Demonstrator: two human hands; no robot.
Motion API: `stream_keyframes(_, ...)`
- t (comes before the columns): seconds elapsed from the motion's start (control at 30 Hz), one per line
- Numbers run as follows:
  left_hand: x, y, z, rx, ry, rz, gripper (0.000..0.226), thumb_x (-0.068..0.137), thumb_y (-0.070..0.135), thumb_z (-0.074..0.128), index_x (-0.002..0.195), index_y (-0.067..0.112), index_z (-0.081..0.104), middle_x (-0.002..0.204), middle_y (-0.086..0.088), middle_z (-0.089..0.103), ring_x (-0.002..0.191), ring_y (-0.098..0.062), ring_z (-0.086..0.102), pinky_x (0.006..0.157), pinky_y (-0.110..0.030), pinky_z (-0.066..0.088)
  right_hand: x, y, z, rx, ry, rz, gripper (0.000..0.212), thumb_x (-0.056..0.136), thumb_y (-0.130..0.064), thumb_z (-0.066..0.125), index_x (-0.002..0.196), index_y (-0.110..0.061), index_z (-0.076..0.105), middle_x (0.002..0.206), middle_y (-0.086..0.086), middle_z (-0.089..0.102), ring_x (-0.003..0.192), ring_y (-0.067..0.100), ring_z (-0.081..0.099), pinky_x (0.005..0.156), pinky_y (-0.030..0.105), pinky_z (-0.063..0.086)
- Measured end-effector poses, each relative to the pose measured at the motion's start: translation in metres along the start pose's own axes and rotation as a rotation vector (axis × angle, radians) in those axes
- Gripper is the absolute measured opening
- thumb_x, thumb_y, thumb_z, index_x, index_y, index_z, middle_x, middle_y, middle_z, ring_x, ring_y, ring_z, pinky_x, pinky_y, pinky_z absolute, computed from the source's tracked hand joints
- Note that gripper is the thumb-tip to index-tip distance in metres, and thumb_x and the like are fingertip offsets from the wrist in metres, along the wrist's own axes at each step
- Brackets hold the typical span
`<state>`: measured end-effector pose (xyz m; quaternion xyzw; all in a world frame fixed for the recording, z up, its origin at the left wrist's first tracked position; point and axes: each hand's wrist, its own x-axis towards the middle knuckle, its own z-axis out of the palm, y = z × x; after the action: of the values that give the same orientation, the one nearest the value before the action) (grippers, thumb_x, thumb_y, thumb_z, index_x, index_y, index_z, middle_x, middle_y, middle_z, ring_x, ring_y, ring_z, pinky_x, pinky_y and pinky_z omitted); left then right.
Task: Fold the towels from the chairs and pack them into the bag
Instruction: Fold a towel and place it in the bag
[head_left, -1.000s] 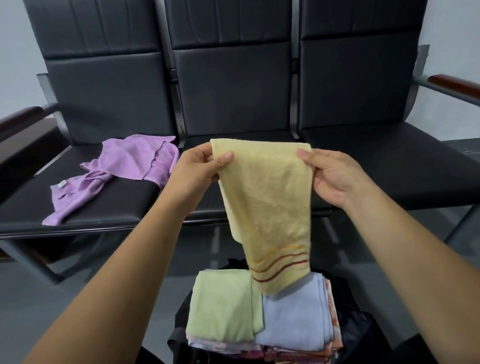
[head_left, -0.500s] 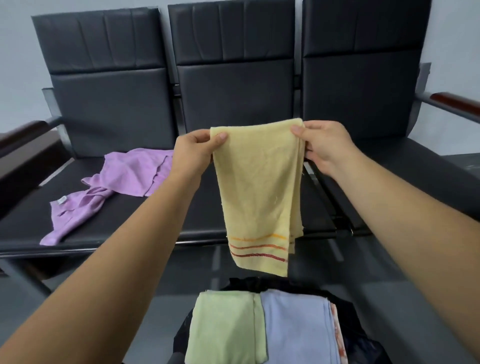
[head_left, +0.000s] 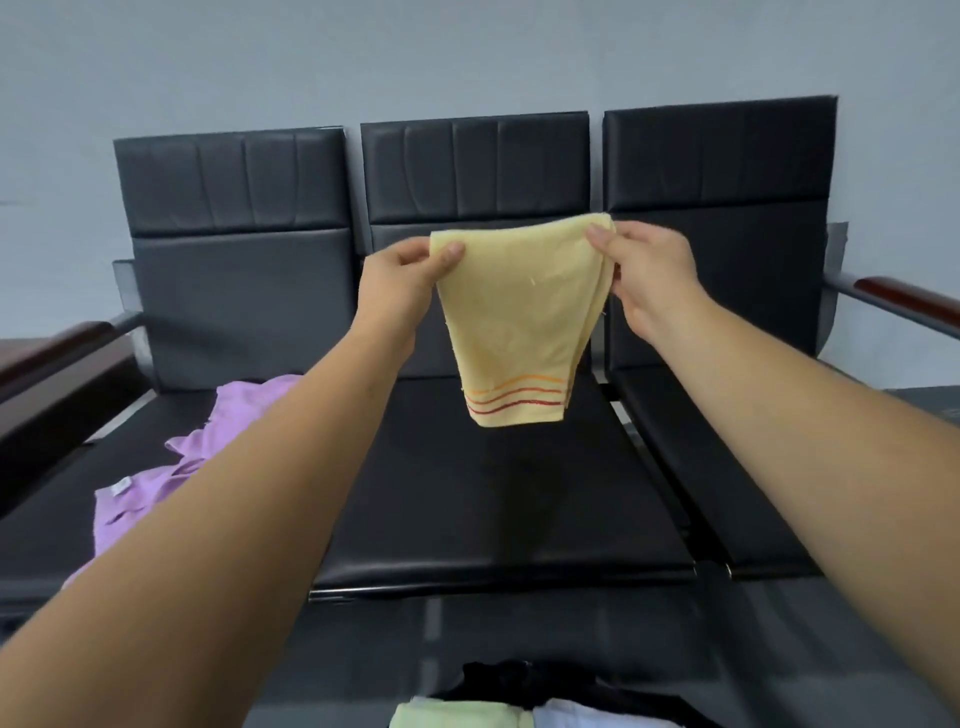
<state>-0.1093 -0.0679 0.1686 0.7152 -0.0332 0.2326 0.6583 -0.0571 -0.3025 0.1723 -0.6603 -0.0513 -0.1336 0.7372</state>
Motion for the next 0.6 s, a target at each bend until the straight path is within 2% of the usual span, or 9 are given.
stream_keyframes(0.07, -0.019, -0.024, -0.004, 0.062, -0.026, 0.006, 0.012, 0.088, 0.026, 0.077, 0.097, 0.018, 0.078, 0.093, 0.01, 0.077, 0.089, 0.001, 0.07, 0.079, -0.012, 0.049, -0.014, 0.028, -0.011, -0.069, -0.027, 0.006, 0.027, 0.091, -0.02, 0.076, 0.116, -0.01, 0.074, 0.109, 0.001, 0.077, 0.106, 0.017, 0.071, 0.102, 0.041, 0.054)
stream_keyframes(0.17, -0.056, -0.072, -0.01, 0.167, -0.049, -0.025, 0.01, 0.087, 0.023, 0.079, 0.081, 0.016, 0.074, 0.071, 0.015, 0.07, 0.067, 0.006, 0.061, 0.063, -0.008, 0.043, -0.047, 0.08, -0.03, -0.109, -0.054, 0.069, 0.037, 0.088, -0.019, 0.078, 0.124, -0.011, 0.072, 0.123, -0.001, 0.072, 0.121, 0.014, 0.063, 0.114, 0.04, 0.043)
stream_keyframes(0.23, -0.082, -0.103, -0.013, 0.207, -0.087, -0.056, 0.019, 0.086, 0.022, 0.08, 0.072, 0.016, 0.067, 0.062, 0.013, 0.062, 0.056, 0.005, 0.051, 0.056, -0.011, 0.038, -0.073, 0.116, -0.041, -0.118, -0.08, 0.11, 0.024, 0.089, -0.018, 0.076, 0.113, -0.015, 0.077, 0.115, -0.003, 0.076, 0.118, 0.014, 0.066, 0.115, 0.042, 0.043)
stream_keyframes(0.3, -0.104, -0.132, -0.02, 0.199, -0.11, -0.129, 0.032, 0.084, 0.023, 0.082, 0.068, 0.017, 0.055, 0.059, 0.009, 0.052, 0.051, 0.001, 0.041, 0.051, -0.014, 0.032, -0.1, 0.145, -0.049, -0.153, -0.097, 0.189, 0.008, 0.09, -0.019, 0.075, 0.095, -0.015, 0.08, 0.102, 0.002, 0.078, 0.109, 0.023, 0.07, 0.109, 0.047, 0.048)
stream_keyframes(0.37, -0.119, -0.154, -0.03, 0.18, -0.188, -0.234, 0.04, 0.078, 0.03, 0.086, 0.071, 0.019, 0.048, 0.063, 0.006, 0.05, 0.057, -0.007, 0.043, 0.056, -0.021, 0.036, -0.12, 0.167, -0.057, -0.176, -0.149, 0.301, 0.012, 0.091, -0.024, 0.075, 0.089, -0.013, 0.079, 0.101, 0.01, 0.078, 0.105, 0.032, 0.07, 0.102, 0.05, 0.052)
stream_keyframes(0.43, -0.129, -0.168, -0.038, 0.097, -0.297, -0.364, 0.041, 0.075, 0.028, 0.088, 0.083, 0.017, 0.049, 0.071, 0.001, 0.054, 0.068, -0.013, 0.054, 0.066, -0.03, 0.049, -0.129, 0.18, -0.066, -0.218, -0.233, 0.433, 0.018, 0.094, -0.026, 0.072, 0.094, -0.01, 0.077, 0.107, 0.017, 0.075, 0.098, 0.031, 0.071, 0.094, 0.049, 0.055)
stream_keyframes(0.53, -0.133, -0.18, -0.04, 0.064, -0.381, -0.525, 0.033, 0.086, 0.012, 0.079, 0.108, 0.006, 0.056, 0.081, -0.006, 0.058, 0.075, -0.015, 0.067, 0.067, -0.031, 0.058, -0.13, 0.188, -0.068, -0.254, -0.333, 0.587, 0.028, 0.097, -0.021, 0.069, 0.108, 0.005, 0.07, 0.106, 0.014, 0.077, 0.1, 0.029, 0.074, 0.09, 0.046, 0.06)
stream_keyframes(0.6, -0.127, -0.186, -0.036, 0.107, -0.371, -0.538, 0.026, 0.089, 0.011, 0.075, 0.109, -0.001, 0.062, 0.088, -0.011, 0.065, 0.08, -0.018, 0.071, 0.069, -0.032, 0.06, -0.121, 0.189, -0.062, -0.284, -0.319, 0.588, 0.027, 0.095, -0.018, 0.071, 0.107, 0.006, 0.07, 0.104, 0.012, 0.078, 0.1, 0.029, 0.074, 0.086, 0.044, 0.061)
